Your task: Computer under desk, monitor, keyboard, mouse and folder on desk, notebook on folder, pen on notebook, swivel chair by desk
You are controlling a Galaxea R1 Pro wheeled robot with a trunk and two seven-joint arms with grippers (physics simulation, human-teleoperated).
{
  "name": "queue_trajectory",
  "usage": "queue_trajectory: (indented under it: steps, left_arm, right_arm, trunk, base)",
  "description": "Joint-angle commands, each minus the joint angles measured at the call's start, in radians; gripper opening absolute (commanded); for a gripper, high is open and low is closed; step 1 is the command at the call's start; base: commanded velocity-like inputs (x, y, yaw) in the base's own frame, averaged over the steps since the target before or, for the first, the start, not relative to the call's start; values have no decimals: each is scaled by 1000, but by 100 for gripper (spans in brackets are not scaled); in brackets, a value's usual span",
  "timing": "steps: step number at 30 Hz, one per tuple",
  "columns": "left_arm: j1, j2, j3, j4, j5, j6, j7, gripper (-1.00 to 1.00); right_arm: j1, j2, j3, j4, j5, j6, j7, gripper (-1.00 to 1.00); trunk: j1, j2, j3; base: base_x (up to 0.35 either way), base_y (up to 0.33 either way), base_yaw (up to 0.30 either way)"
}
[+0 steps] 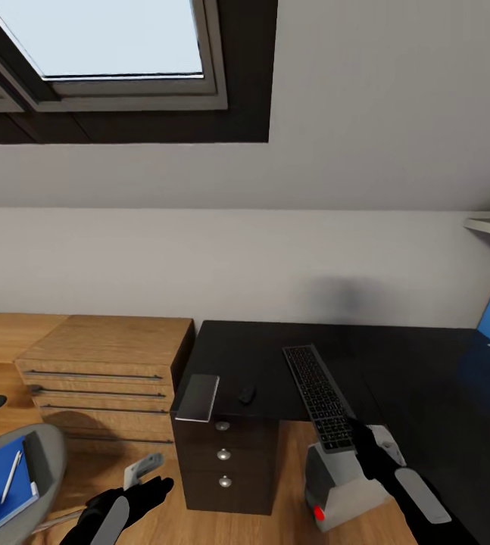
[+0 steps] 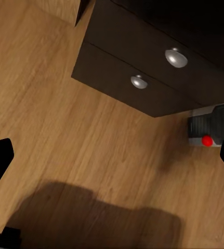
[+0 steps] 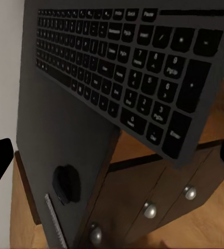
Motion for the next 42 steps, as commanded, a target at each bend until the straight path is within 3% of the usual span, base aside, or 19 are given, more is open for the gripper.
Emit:
queue_trajectory:
  steps: [1, 9, 31, 42]
  left_arm:
    - [-1, 1, -4, -2, 10, -7, 10, 100]
    - [-1, -1, -6, 0, 12, -116, 9, 100]
    - [-1, 0, -5, 1, 13, -131, 8, 100]
    - [-1, 0, -5, 10, 13, -131, 8, 100]
  right_arm:
    - [-1, -2, -5, 11, -7, 5, -1, 100]
    - [-1, -6, -12, 31, -8, 5, -2, 100]
    - [-1, -16, -12, 33, -8, 5, -1, 100]
    - [-1, -41, -14, 34, -11, 9, -4, 100]
  trunk:
    - [4, -9, -5]
    - [35, -65, -30]
    - [119, -219, -99]
    - [161, -296, -133]
  base:
    - [0, 0, 0]
    - [0, 0, 0]
    - [0, 0, 0]
    - [0, 0, 0]
